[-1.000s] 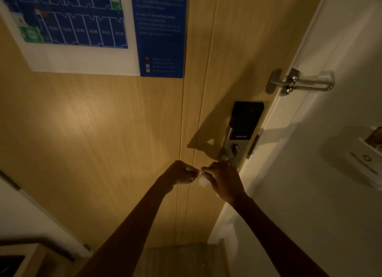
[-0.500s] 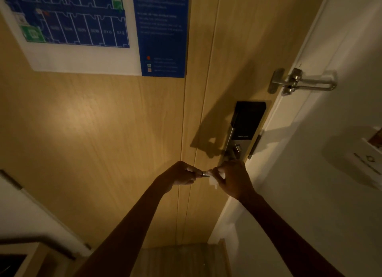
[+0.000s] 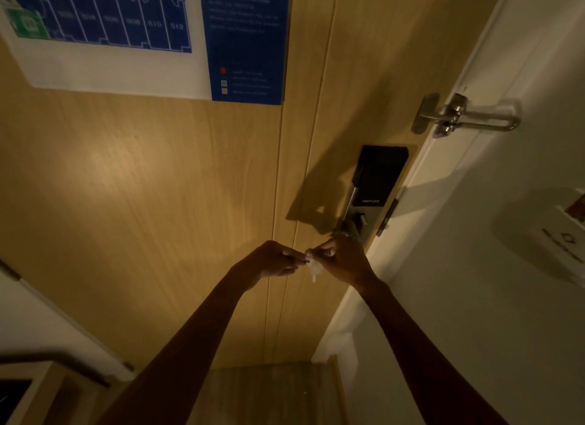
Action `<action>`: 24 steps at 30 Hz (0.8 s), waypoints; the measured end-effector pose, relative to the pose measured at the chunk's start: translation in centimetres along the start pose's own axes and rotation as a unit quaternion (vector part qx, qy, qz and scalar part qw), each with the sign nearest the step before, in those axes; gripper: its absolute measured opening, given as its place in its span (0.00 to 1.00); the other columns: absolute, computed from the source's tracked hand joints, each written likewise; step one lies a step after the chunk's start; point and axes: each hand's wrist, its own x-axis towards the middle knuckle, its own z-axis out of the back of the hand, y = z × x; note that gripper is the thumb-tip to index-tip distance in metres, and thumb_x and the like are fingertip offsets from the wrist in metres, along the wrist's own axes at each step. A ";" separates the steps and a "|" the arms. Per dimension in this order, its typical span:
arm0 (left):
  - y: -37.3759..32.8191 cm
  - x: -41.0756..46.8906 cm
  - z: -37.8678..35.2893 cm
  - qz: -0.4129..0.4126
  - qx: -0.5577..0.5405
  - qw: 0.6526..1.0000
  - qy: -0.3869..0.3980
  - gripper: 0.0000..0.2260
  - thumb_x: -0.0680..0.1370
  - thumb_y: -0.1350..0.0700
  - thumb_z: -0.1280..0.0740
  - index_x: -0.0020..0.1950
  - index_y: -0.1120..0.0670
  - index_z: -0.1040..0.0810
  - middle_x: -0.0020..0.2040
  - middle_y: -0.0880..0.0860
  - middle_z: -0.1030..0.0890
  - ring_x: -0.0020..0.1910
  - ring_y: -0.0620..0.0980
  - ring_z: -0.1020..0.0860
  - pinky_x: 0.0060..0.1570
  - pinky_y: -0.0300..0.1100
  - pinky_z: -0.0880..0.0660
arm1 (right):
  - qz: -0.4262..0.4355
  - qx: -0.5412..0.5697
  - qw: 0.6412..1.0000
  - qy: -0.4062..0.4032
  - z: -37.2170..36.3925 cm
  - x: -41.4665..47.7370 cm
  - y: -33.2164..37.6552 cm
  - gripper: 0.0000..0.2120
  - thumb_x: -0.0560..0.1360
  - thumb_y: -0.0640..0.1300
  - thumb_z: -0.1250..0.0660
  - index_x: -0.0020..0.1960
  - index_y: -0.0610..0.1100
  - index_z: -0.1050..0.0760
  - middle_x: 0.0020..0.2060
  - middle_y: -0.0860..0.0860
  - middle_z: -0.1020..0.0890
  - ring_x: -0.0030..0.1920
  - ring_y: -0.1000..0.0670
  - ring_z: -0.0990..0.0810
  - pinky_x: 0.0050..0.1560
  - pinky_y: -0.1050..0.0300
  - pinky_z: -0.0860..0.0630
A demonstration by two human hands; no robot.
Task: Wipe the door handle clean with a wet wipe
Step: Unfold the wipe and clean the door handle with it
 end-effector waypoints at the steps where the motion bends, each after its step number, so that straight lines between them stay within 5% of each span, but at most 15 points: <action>1: 0.1 0.0 0.0 -0.001 -0.003 1.000 0.003 0.10 0.77 0.64 0.34 0.57 0.58 0.18 0.55 0.53 0.17 0.55 0.47 0.19 0.51 0.33 0.22 | 0.016 -0.013 1.000 0.010 0.1 0.1 0.0 0.16 0.73 0.59 0.32 0.45 0.48 0.16 0.40 0.54 0.14 0.40 0.59 0.18 0.47 0.67 0.25; 6: 0.5 0.4 0.1 -0.010 -0.015 1.000 0.009 0.09 0.77 0.65 0.35 0.52 0.56 0.17 0.55 0.55 0.16 0.51 0.45 0.18 0.53 0.36 0.22 | 0.086 -0.114 0.989 -0.035 0.1 -1.5 0.1 0.08 0.72 0.54 0.29 0.47 0.51 0.17 0.43 0.56 0.15 0.48 0.58 0.19 0.59 0.54 0.24; 10: 0.5 0.4 0.2 -0.004 0.005 1.000 0.001 0.09 0.77 0.64 0.33 0.55 0.58 0.18 0.53 0.55 0.17 0.52 0.48 0.18 0.53 0.38 0.22 | 0.111 -0.106 0.988 0.017 -0.4 -1.1 1.7 0.05 0.73 0.48 0.28 0.49 0.50 0.17 0.41 0.56 0.15 0.42 0.59 0.18 0.54 0.60 0.22; 13: 0.3 0.2 0.4 -0.007 0.012 1.000 0.007 0.09 0.76 0.62 0.32 0.54 0.56 0.17 0.52 0.53 0.16 0.52 0.47 0.18 0.53 0.37 0.22 | 0.093 -0.108 0.989 -0.030 -0.5 -2.2 0.9 0.08 0.71 0.47 0.27 0.50 0.52 0.18 0.42 0.58 0.15 0.45 0.61 0.18 0.59 0.74 0.34; 17: -0.1 0.0 0.3 -0.012 0.004 1.000 -0.002 0.09 0.77 0.63 0.33 0.54 0.56 0.17 0.50 0.52 0.16 0.51 0.45 0.18 0.56 0.39 0.22 | 0.096 -0.127 0.986 -0.046 -0.8 -2.6 0.3 0.09 0.70 0.48 0.26 0.50 0.51 0.19 0.42 0.58 0.15 0.46 0.59 0.19 0.63 0.56 0.28; 24: -0.3 0.2 0.1 0.003 0.012 1.000 -0.011 0.08 0.76 0.63 0.32 0.46 0.51 0.16 0.52 0.54 0.16 0.49 0.45 0.18 0.48 0.35 0.21 | 0.122 -0.155 0.980 -0.029 -0.6 -2.2 0.0 0.08 0.71 0.47 0.26 0.49 0.50 0.20 0.42 0.55 0.15 0.46 0.55 0.19 0.58 0.59 0.29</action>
